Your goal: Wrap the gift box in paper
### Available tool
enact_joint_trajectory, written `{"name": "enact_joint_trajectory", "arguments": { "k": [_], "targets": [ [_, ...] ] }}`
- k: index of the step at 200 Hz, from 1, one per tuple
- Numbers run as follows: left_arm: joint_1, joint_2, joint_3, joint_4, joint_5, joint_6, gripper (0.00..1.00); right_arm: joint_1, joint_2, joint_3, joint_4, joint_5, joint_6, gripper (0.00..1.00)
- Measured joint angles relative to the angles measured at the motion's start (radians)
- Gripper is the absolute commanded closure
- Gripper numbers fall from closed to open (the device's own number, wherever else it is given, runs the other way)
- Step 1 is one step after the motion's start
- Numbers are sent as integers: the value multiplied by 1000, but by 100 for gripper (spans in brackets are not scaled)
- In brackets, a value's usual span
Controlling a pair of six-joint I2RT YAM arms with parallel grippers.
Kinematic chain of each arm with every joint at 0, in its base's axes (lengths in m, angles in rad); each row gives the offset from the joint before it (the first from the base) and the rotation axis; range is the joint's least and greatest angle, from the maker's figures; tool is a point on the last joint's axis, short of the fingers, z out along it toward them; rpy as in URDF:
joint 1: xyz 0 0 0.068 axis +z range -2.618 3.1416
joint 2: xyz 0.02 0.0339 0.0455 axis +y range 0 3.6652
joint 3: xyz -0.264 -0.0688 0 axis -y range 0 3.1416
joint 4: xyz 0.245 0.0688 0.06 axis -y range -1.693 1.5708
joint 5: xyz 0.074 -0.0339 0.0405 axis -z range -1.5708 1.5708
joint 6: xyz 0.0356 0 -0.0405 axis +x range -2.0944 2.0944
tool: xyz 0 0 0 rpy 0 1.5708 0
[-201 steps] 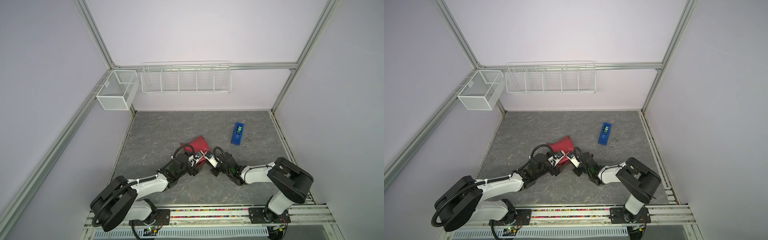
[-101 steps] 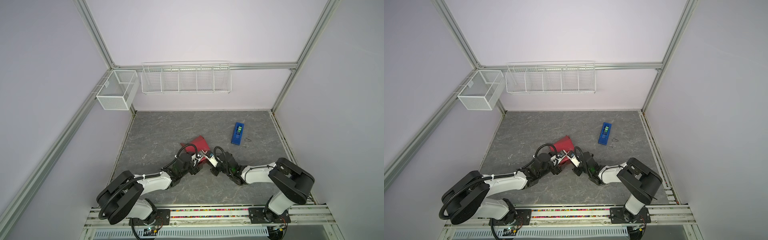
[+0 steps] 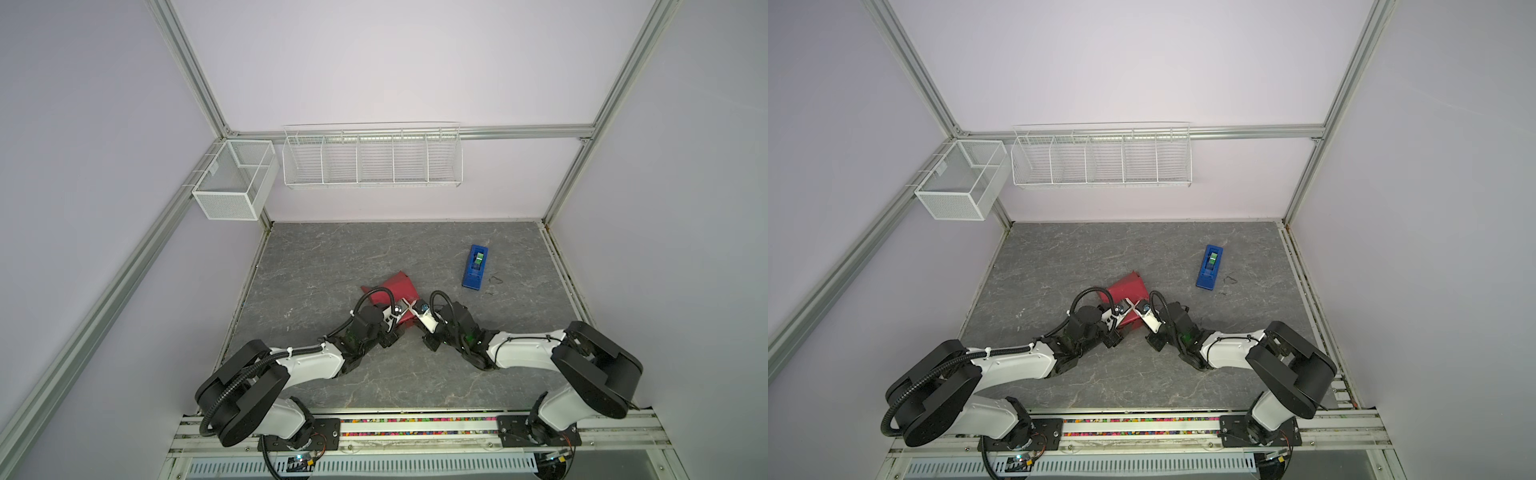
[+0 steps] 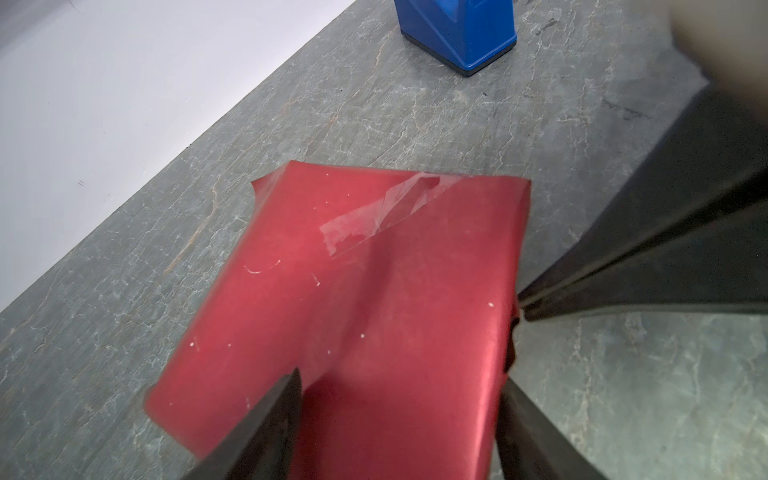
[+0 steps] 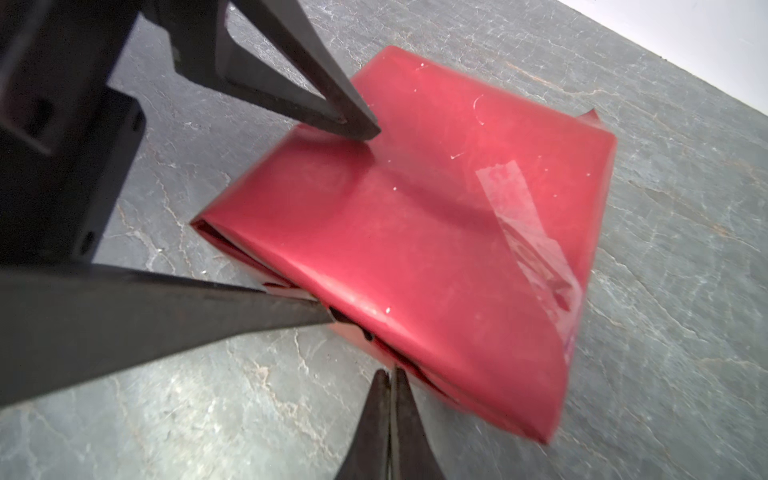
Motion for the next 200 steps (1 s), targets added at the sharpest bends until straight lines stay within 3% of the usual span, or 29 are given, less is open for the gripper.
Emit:
{"name": "enact_joint_trajectory", "arguments": {
  "k": [51, 73, 90, 127, 168, 200],
  "targets": [
    [0, 7, 0, 11, -4, -5, 28, -32, -201, 76, -236, 45, 31, 93],
    [0, 8, 0, 14, -4, -5, 28, -127, -264, 147, -343, 56, 89, 91],
    [0, 8, 0, 14, -4, -5, 28, -261, -267, 241, -449, 33, 156, 92],
    [0, 8, 0, 14, -5, -5, 28, -553, -215, 407, -600, -124, 338, 85],
    [0, 8, 0, 14, -4, -5, 28, -808, -60, 502, -679, -353, 515, 85],
    [0, 8, 0, 14, -4, -6, 28, -901, 124, 615, -734, -546, 613, 65]
  ]
}}
